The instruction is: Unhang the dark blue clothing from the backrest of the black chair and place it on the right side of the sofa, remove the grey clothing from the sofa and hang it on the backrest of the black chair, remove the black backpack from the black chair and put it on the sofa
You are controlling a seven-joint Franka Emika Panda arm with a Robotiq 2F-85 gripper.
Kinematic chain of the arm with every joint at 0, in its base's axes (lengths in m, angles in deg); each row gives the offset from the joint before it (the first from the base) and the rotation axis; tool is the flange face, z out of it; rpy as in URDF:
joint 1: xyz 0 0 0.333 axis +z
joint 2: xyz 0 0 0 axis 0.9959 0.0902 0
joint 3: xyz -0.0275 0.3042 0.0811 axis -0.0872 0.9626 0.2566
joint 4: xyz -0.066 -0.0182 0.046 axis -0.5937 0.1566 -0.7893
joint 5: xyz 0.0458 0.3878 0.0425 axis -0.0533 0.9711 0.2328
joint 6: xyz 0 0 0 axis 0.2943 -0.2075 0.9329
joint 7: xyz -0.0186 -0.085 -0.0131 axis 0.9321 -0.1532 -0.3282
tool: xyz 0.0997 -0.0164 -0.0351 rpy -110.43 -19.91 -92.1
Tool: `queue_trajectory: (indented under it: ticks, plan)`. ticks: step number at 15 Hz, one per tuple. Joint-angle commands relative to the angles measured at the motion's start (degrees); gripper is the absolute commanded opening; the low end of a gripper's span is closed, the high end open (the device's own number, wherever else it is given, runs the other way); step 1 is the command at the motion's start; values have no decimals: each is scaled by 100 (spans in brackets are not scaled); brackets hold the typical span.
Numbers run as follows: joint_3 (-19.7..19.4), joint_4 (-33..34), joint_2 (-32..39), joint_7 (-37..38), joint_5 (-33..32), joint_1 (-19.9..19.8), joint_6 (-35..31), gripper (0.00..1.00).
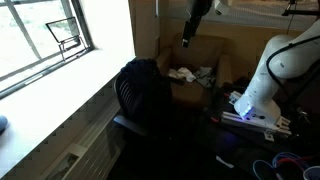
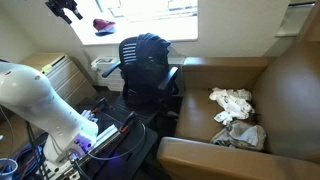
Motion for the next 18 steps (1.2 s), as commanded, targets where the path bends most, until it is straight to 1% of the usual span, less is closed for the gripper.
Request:
queue_trajectory:
  ticks: [1, 3, 4, 6, 9, 11, 12, 14, 15, 16, 17, 18]
  plan:
    - [-54, 15, 20, 38, -44, 68, 15, 100]
    - [-54, 15, 20, 38, -44, 68, 15, 100]
    - [-15, 75, 305, 61, -70, 7, -276, 100]
    - [225, 332, 1091, 520, -566, -452, -1009, 100]
    - [51, 610, 1943, 697, -885, -594, -2092, 100]
    - [-251, 873, 2684, 352, -704, -522, -2968, 100]
    - [-441, 985, 3062, 126, -399, -404, -3386, 100]
    - [-659, 1374, 3779, -356, 167, -242, -3717, 100]
    - [-720, 1515, 3961, -603, 448, -195, -3731, 100]
    - [-678, 1055, 3420, -214, 50, -255, -3659, 100]
    - [-734, 1186, 3644, -311, 115, -232, -3690, 100]
    - [-747, 1212, 3717, -304, 102, -229, -3691, 100]
